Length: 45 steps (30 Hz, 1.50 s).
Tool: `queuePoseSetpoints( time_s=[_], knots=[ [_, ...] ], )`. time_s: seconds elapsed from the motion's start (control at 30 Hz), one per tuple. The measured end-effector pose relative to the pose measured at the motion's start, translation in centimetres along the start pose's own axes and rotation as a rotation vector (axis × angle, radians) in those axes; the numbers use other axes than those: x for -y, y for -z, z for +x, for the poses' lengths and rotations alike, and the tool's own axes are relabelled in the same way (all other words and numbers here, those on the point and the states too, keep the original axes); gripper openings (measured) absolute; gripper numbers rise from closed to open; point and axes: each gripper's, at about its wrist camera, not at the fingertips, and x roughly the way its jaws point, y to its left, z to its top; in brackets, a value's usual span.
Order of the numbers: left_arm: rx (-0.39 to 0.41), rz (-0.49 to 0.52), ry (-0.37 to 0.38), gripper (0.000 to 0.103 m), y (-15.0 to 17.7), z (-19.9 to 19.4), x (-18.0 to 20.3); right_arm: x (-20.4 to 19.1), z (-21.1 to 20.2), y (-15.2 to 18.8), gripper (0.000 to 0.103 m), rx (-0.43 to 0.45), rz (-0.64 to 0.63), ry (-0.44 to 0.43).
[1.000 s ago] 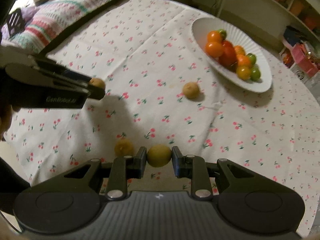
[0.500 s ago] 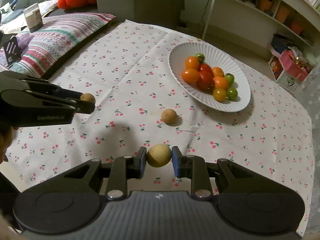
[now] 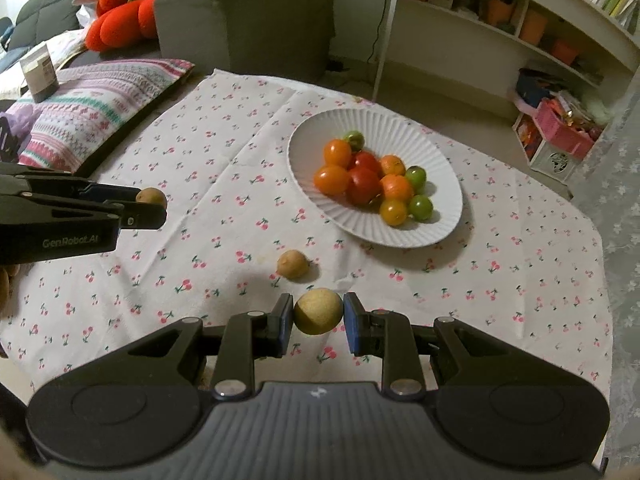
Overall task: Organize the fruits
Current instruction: 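Carry both small brown fruits over the white plate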
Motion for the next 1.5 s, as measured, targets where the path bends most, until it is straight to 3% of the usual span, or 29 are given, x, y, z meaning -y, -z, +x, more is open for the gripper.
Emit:
queuePoseSetpoints(
  time_s=[0.47, 0.63, 1.13, 1.5],
  knots=[
    [0.056, -0.044, 0.014, 0.011, -3.8, 2.0, 1.1, 2.4, 0.9, -2.3, 0.024, 0.047, 0.05, -0.008],
    [0.045, -0.101, 0.059, 0.011, -5.2, 3.4, 1.0, 4.3, 2.1, -3.3, 0.024, 0.045, 0.087, 0.004],
    [0.106, -0.07, 0.077, 0.011, -8.2, 6.9, 3.1, 10.5, 4.7, -5.7, 0.024, 0.1, 0.314, -0.05],
    [0.099, -0.068, 0.072, 0.011, -9.7, 10.0, 3.4, 12.2, 6.2, -7.5, 0.024, 0.106, 0.332, -0.05]
  ],
)
